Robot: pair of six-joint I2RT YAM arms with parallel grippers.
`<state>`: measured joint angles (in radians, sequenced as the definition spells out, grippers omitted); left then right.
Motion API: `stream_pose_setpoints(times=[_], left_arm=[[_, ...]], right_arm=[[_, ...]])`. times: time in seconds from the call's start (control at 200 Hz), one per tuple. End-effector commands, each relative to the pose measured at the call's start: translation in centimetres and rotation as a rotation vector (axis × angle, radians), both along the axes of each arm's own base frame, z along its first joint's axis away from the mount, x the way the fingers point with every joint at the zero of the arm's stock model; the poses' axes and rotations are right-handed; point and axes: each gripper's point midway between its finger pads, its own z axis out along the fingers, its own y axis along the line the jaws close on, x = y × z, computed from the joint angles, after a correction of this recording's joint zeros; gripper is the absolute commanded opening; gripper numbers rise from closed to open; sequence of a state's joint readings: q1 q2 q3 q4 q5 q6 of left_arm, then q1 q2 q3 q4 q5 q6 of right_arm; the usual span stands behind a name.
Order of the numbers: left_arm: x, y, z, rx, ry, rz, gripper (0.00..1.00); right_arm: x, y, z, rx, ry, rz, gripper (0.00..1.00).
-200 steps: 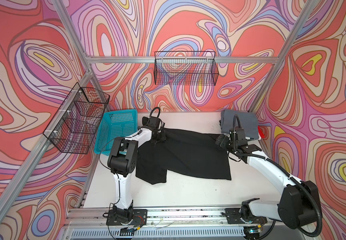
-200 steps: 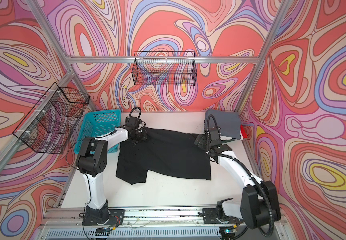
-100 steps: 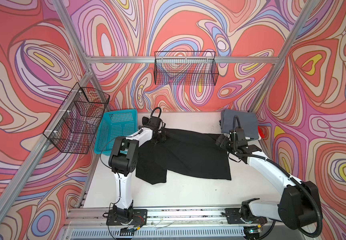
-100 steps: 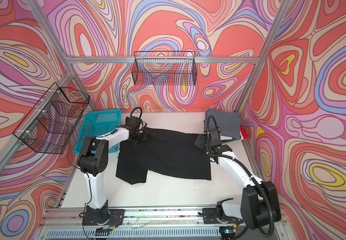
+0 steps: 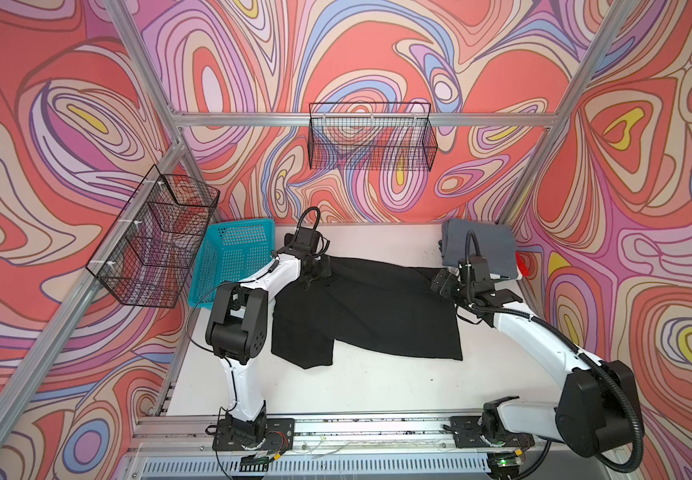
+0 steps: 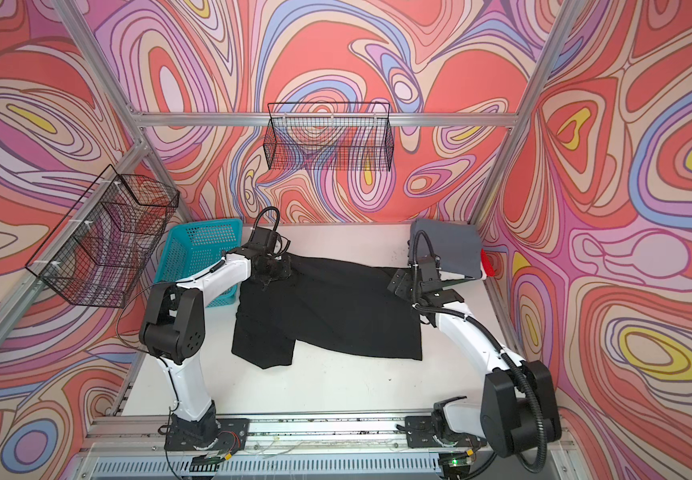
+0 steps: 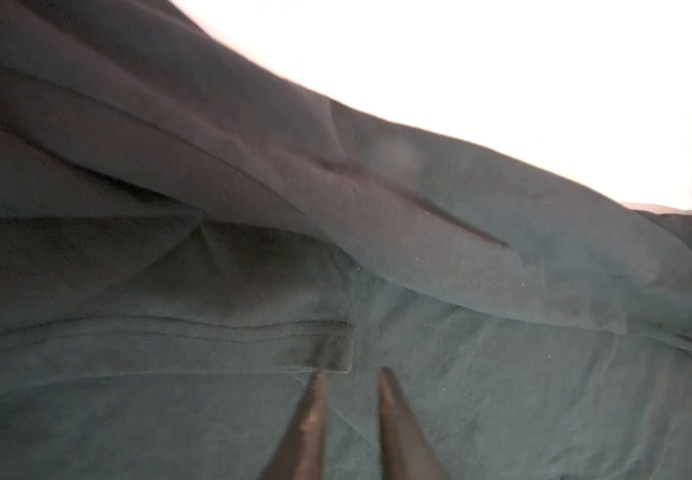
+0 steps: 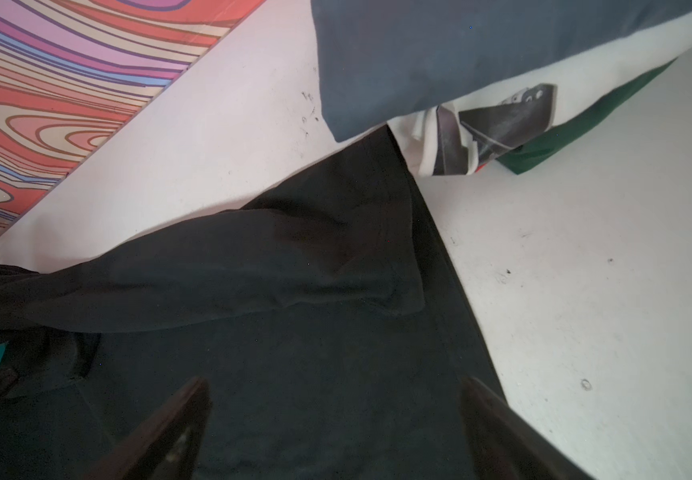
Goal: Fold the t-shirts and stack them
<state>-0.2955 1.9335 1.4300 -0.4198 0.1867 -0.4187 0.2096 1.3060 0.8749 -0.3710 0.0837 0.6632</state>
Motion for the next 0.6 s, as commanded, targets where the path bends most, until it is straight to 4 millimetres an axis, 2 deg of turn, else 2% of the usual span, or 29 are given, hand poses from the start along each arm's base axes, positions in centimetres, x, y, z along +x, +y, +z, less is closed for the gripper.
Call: stream_pose_setpoints(times=[0.0,0.285,0.481,0.591], left_arm=[[-1.0,-0.6,-1.9,0.020,0.046,-0.035,0.39],[-0.4,-0.6,-3.5,0.062,0.064,-0.046,0.39],[0.0,-0.5,-4.7,0.091,0.089,-0.053,0.36],[0.3,-0.6,-4.8,0.091,0.087,-0.053,0.25]], right_arm=[[0.2,0.0,0.0,0.002,-0.001,0.000,0.98],[0.0,-0.2,0.2,-0.002,-0.004,-0.004,0.98],[0.0,-0.3,0.2,-0.014,0.000,-0.002,0.98],[0.0,-0.3,0.1,-0.014,0.002,-0.001,0.98]])
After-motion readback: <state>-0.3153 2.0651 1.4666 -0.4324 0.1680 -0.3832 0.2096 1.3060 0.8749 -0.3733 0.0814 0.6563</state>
